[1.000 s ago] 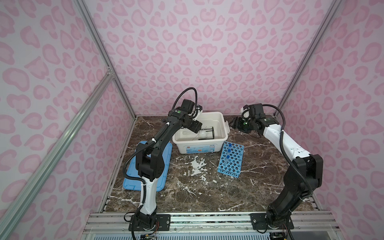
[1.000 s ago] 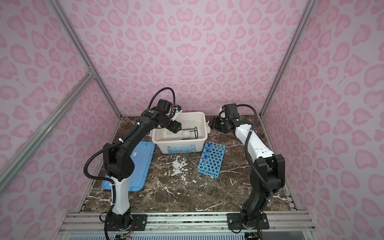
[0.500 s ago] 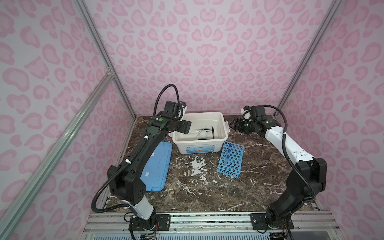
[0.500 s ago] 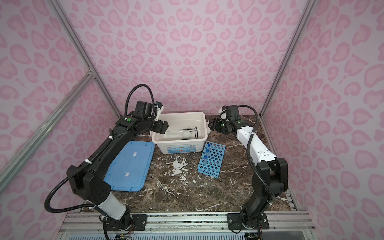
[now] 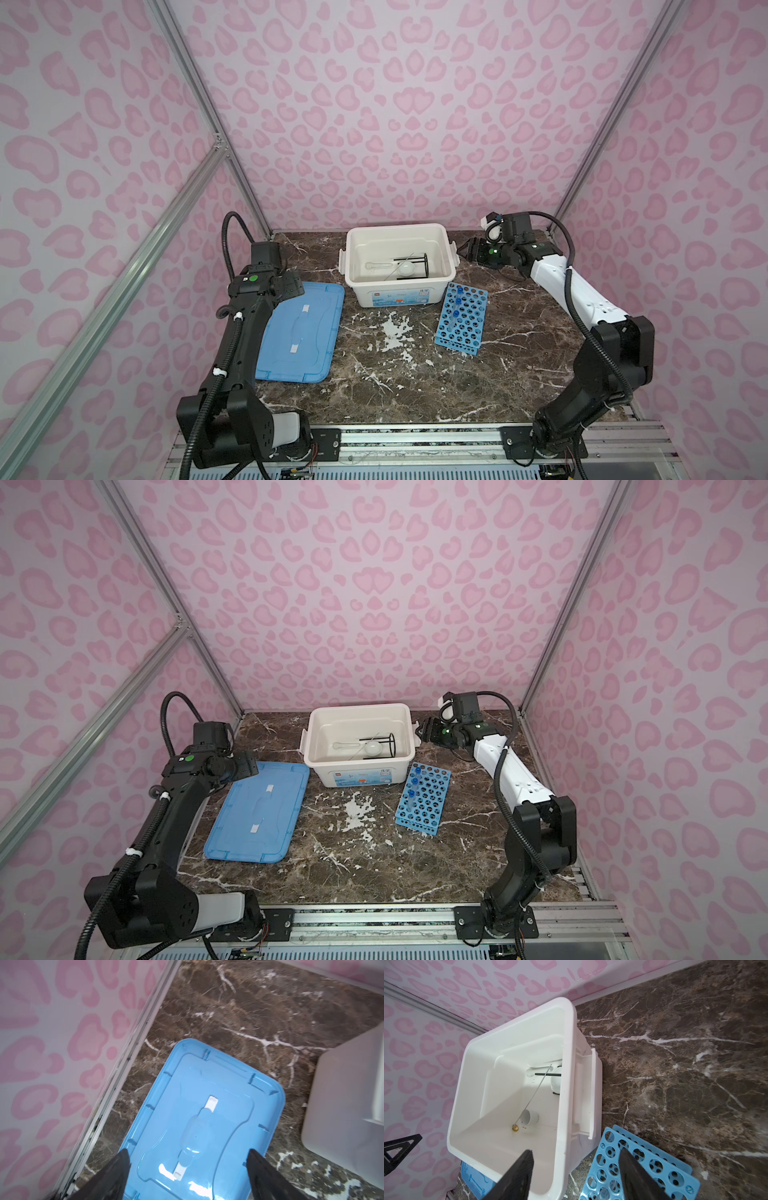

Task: Organize the chemistry lab equipment
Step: 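Withdraw the left gripper from the bin toward the blue lid, then lower the left gripper onto the blue lid's edge nearest the wall and close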

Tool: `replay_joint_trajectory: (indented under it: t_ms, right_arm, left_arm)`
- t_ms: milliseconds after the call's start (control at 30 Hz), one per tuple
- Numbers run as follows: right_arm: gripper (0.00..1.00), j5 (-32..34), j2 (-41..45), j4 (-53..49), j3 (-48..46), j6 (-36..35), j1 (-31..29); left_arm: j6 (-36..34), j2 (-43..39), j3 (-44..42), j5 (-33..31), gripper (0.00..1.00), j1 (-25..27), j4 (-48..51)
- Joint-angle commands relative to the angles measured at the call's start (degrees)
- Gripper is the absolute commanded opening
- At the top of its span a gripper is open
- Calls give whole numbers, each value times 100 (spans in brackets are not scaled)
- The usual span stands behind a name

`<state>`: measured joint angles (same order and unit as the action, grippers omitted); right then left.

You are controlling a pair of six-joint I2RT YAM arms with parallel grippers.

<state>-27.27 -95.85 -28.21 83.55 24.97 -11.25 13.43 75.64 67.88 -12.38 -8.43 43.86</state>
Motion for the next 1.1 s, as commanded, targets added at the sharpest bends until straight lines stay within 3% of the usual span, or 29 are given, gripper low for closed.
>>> replay_joint_trajectory:
  t_ms: [0, 267, 733, 1067]
  right_arm:
    - [67, -102, -21, 170, -96, -54, 69]
    - [67, -184, 9, 227, -244, -54, 203]
    - [67, -132, 23, 115, -226, -70, 281]
    - [67, -34, 73, -51, -129, -57, 281]
  left_arm:
    - [66, -36, -259, -109, 88, -298, 26]
    - [-259, 623, -669, 375, 81, -1239, -131]
    - [-719, 1690, -776, 566, 70, -1910, -552]
    - [-889, 2196, -627, 623, 66, -2109, -807]
